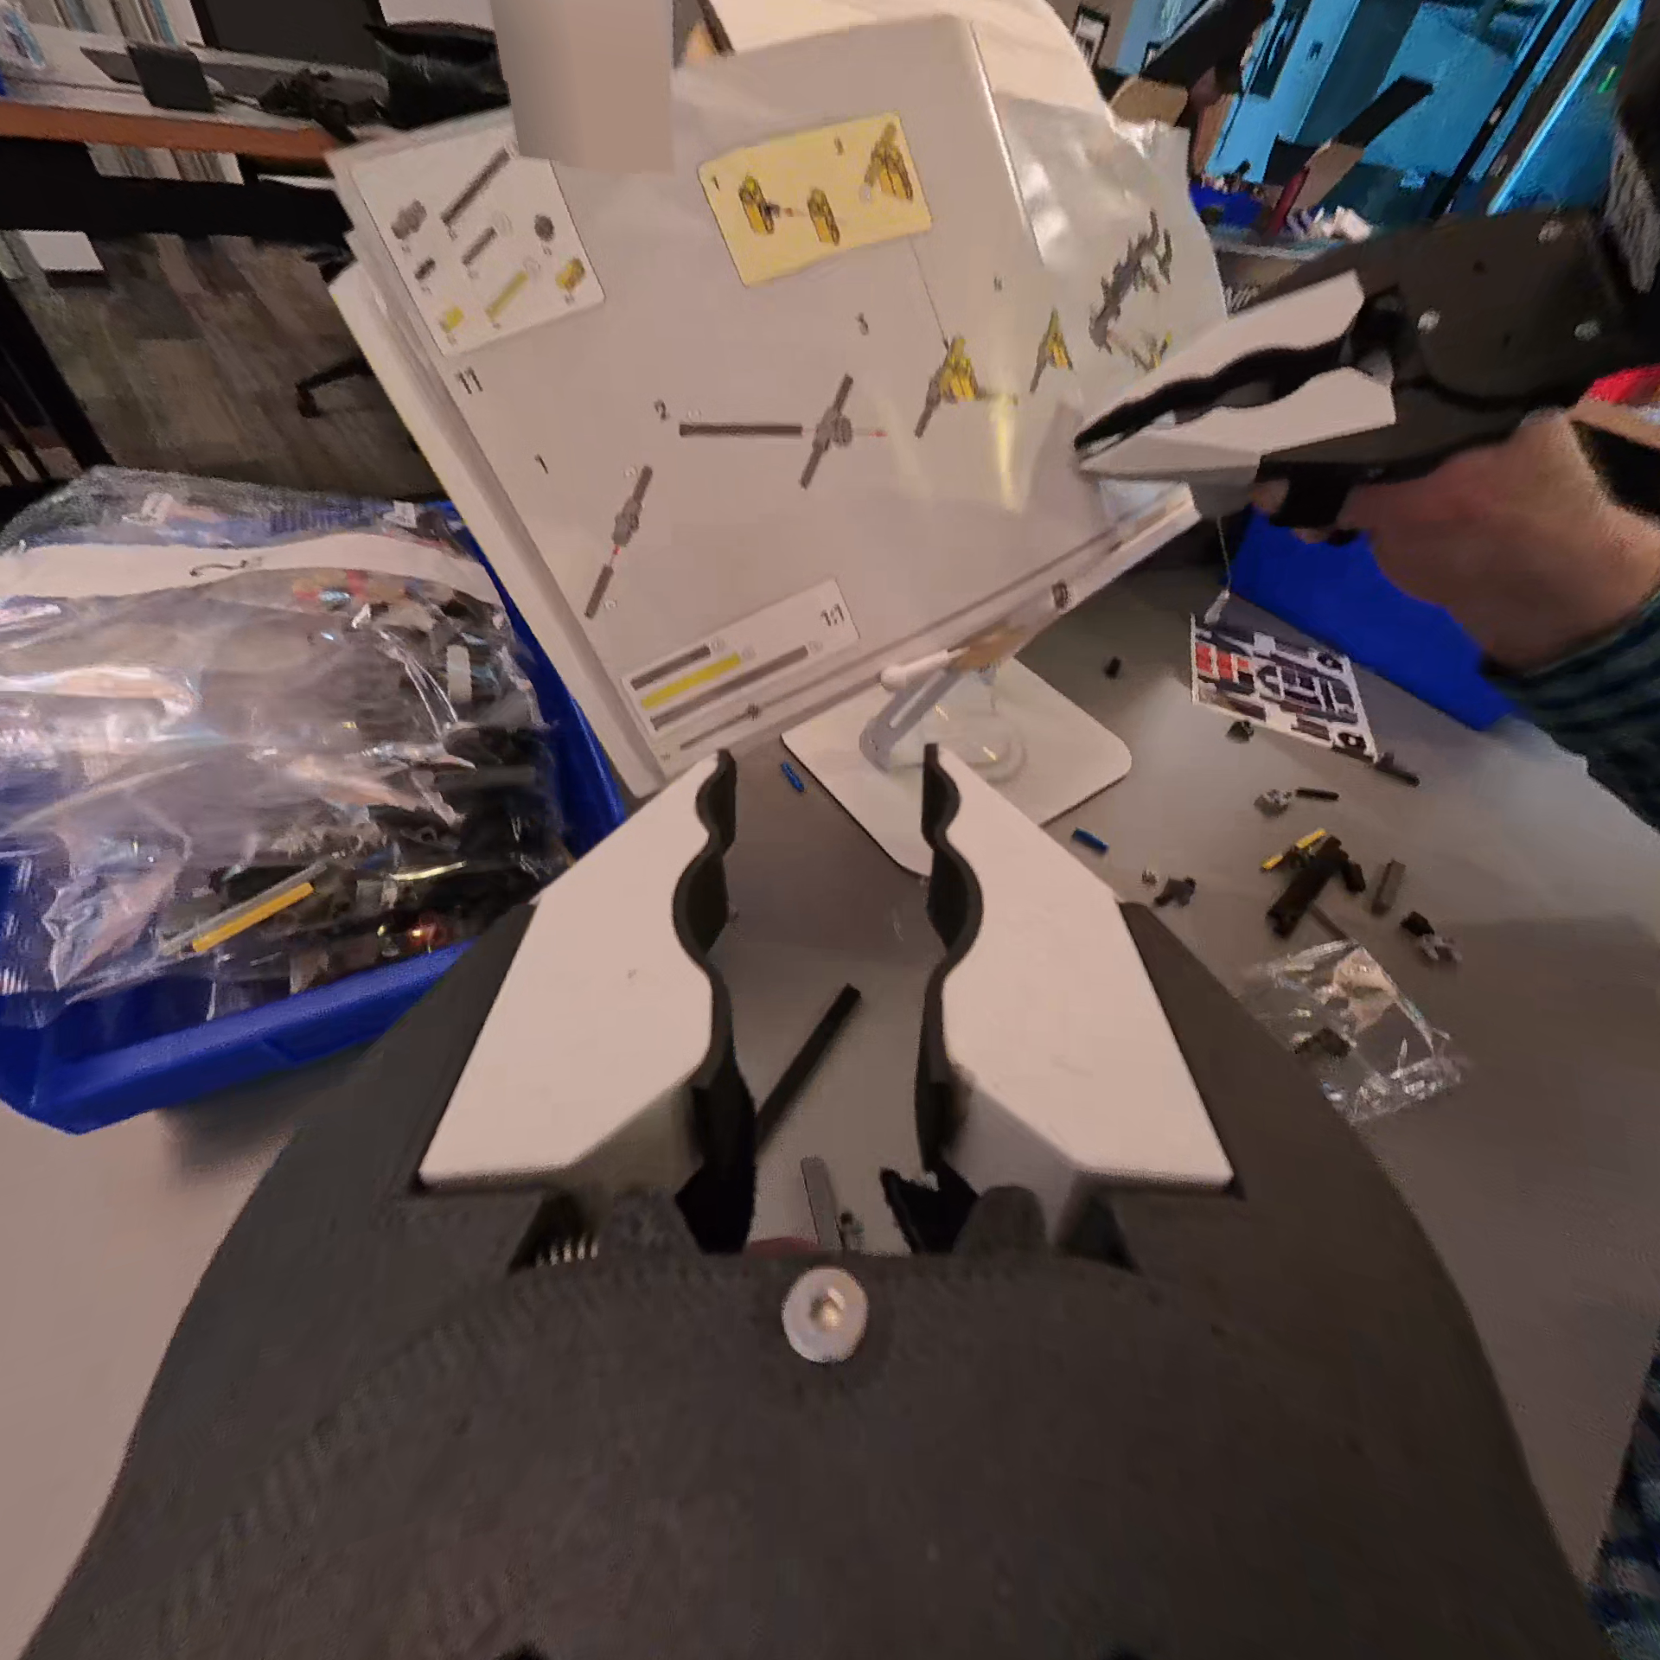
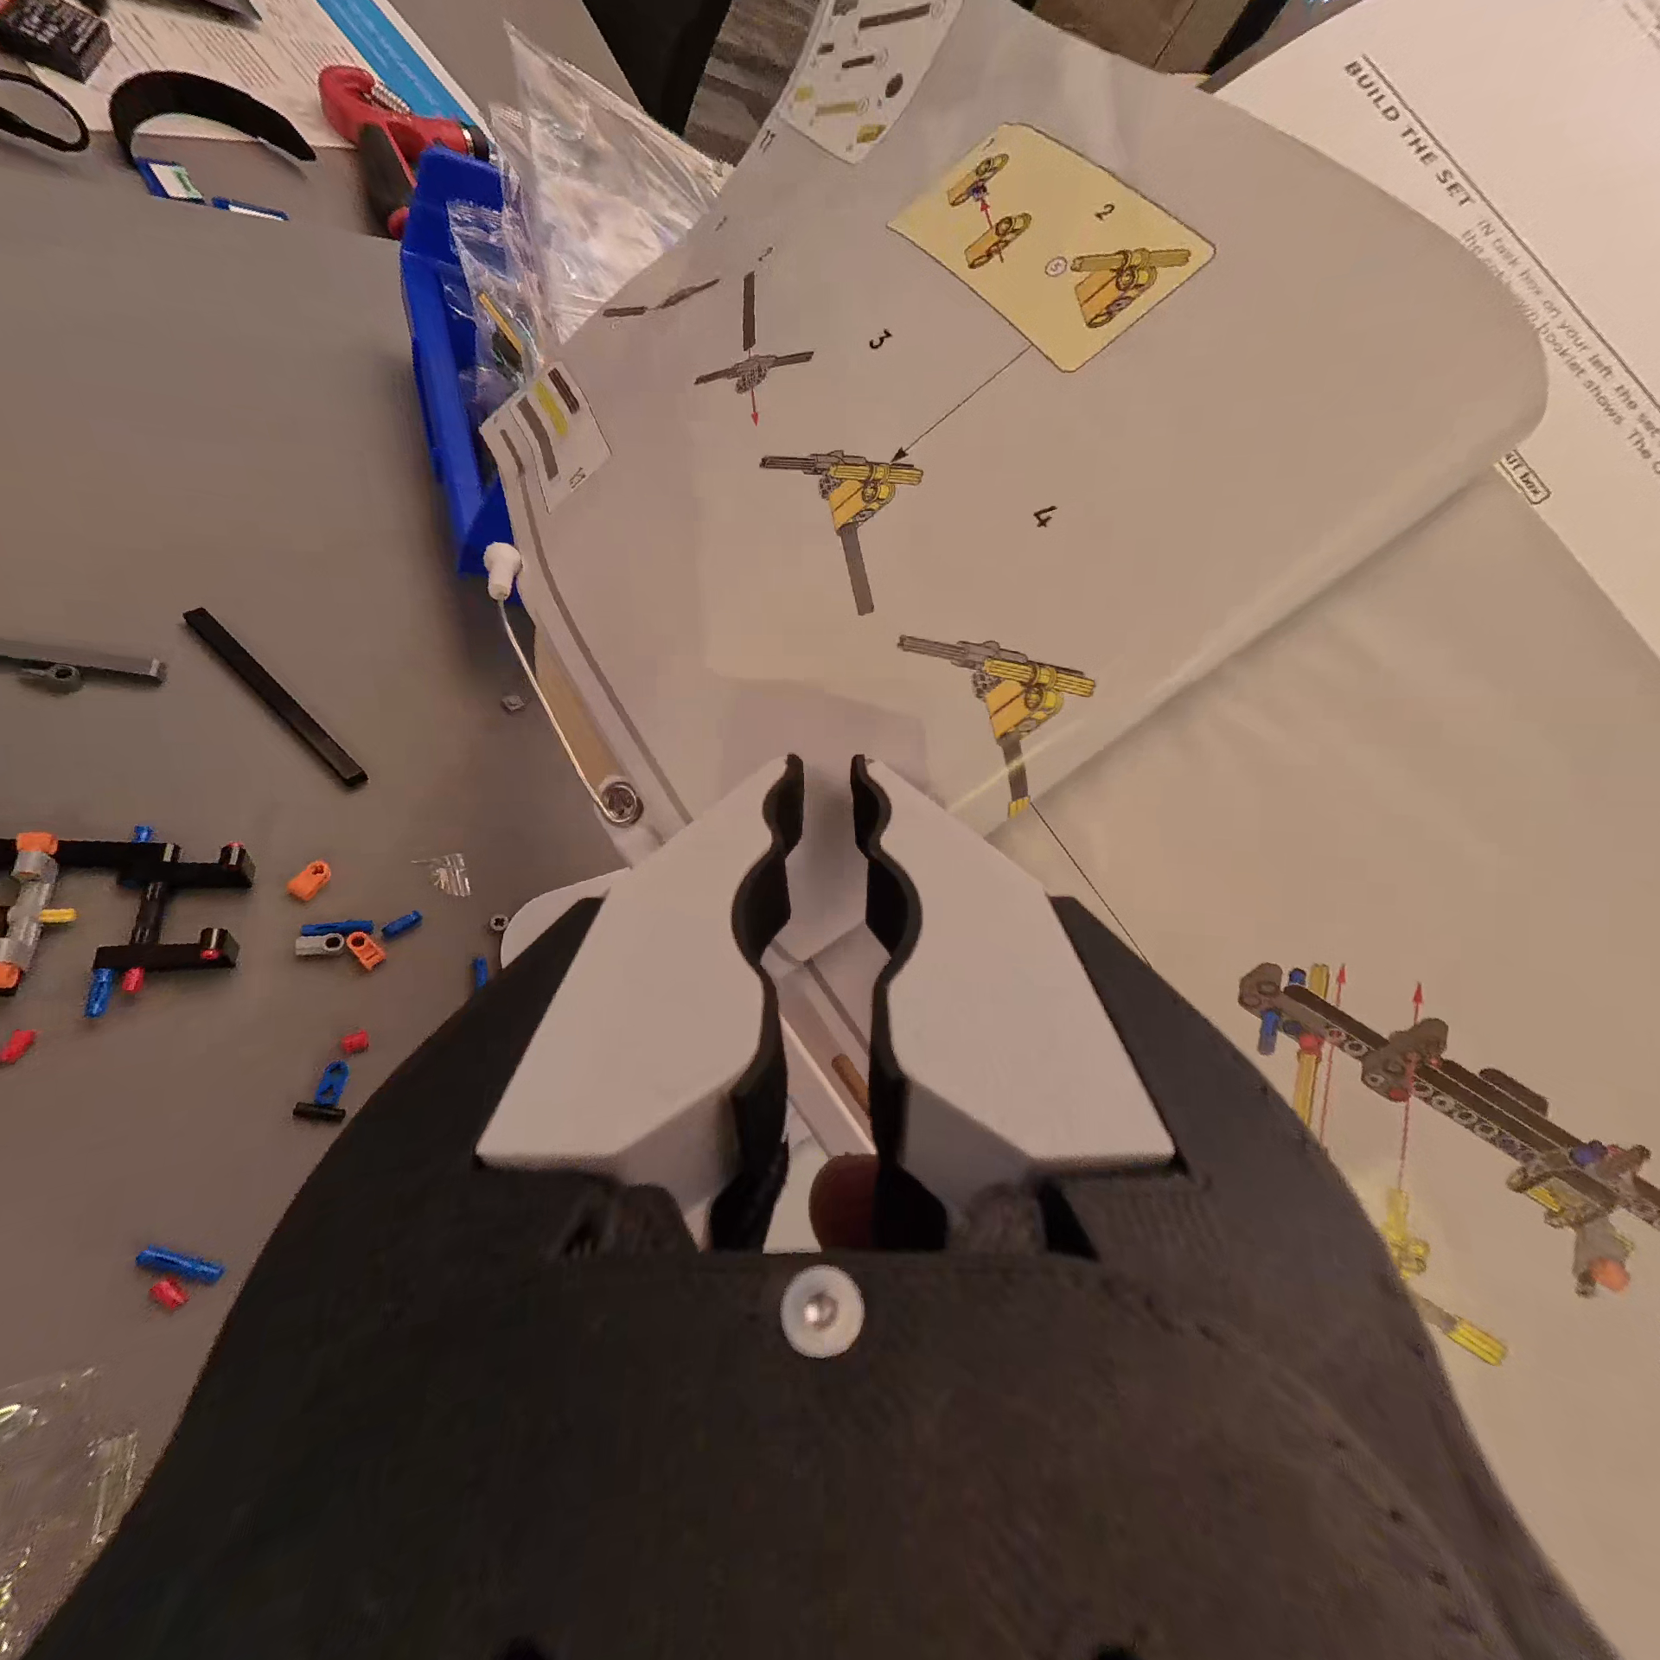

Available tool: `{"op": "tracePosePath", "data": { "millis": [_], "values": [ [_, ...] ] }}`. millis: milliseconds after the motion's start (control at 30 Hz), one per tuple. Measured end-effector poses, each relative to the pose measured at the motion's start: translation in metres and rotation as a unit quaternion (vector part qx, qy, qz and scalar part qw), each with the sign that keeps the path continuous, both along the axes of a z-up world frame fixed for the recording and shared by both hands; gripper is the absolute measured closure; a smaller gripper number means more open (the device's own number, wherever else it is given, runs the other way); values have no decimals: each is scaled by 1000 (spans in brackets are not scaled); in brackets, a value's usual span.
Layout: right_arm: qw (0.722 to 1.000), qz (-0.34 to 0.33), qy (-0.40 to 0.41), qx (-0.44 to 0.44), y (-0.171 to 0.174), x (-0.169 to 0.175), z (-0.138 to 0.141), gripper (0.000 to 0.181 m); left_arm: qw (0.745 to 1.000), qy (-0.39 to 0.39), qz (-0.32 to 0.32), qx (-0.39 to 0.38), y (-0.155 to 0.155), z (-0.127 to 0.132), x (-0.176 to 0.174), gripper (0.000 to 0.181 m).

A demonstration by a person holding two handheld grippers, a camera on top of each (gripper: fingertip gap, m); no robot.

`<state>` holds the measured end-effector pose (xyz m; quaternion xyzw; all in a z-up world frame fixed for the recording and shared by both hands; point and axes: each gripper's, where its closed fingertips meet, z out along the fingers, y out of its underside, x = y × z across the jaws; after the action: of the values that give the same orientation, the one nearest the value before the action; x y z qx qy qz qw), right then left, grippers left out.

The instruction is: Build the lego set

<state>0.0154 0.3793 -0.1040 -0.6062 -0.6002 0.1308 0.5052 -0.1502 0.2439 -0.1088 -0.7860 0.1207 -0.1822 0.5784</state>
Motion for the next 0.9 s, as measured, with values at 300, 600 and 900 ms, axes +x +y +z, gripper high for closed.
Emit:
{"op": "tracePosePath", "data": {
  "millis": [300, 600, 900],
  "values": [
    [1000, -4, 15, -13, -15, 14, 4, 164, 1000, 11, -14, -21, -36, -17, 21, 137],
    [997, 13, 73, -38, -76, 37, 22, 156, 998, -12, -48, -47, -69, -27, 52, 107],
    [987, 38, 115, -102, -149, 69, 22, 156, 989, -43, -119, -73, -93, -22, 97, 62]
  ]
}}
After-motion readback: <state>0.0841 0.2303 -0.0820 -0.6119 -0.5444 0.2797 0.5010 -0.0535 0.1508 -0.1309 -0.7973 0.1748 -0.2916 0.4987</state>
